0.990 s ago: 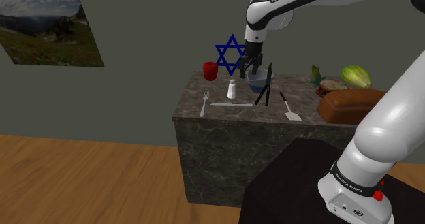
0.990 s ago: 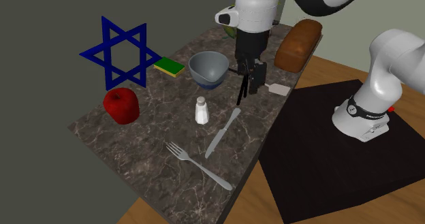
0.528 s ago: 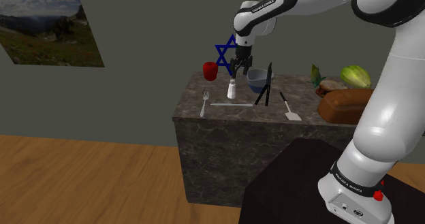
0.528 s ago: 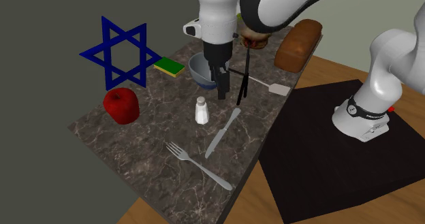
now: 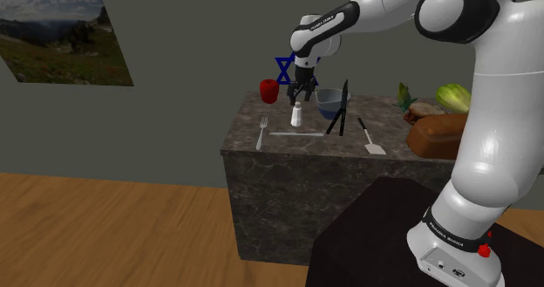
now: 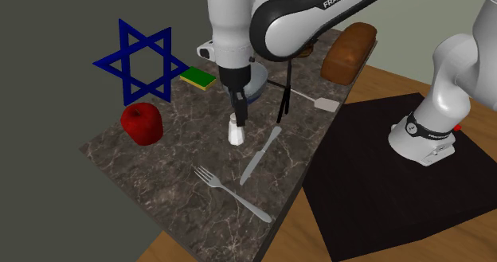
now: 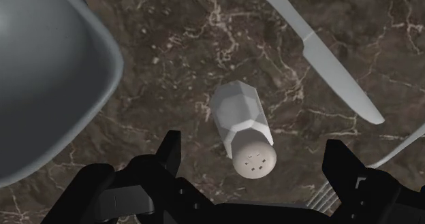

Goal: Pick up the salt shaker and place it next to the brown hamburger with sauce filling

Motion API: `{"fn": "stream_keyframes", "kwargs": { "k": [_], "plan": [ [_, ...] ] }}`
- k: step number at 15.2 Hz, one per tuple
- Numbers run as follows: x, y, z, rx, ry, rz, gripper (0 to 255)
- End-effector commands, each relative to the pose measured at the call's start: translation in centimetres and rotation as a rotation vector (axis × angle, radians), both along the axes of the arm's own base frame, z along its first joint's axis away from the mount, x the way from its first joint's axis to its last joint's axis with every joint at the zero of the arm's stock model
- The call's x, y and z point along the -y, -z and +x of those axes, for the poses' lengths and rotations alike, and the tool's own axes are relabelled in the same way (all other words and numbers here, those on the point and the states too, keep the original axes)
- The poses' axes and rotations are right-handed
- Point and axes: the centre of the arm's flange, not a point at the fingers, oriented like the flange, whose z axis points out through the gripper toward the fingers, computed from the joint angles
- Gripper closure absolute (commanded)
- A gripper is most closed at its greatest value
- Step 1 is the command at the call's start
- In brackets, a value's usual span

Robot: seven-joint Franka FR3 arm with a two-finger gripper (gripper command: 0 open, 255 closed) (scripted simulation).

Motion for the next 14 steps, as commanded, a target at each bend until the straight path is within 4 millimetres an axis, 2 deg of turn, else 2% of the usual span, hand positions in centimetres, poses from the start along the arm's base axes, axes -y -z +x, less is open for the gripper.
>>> {"fn": "stream_keyframes", "kwargs": {
  "k": [1,3,11,12,14],
  "plan": [
    [-0.07,0.99,0.1,0.001,0.0,0.0,0],
    [-0.14,1.82,0.1,0.001,0.0,0.0,0],
    [-0.14,1.82,0.1,0.001,0.0,0.0,0],
    [-0.14,1.82,0.1,0.001,0.0,0.0,255],
    [-0.14,1.82,0.11,0.001,0.0,0.0,255]
  ]
}}
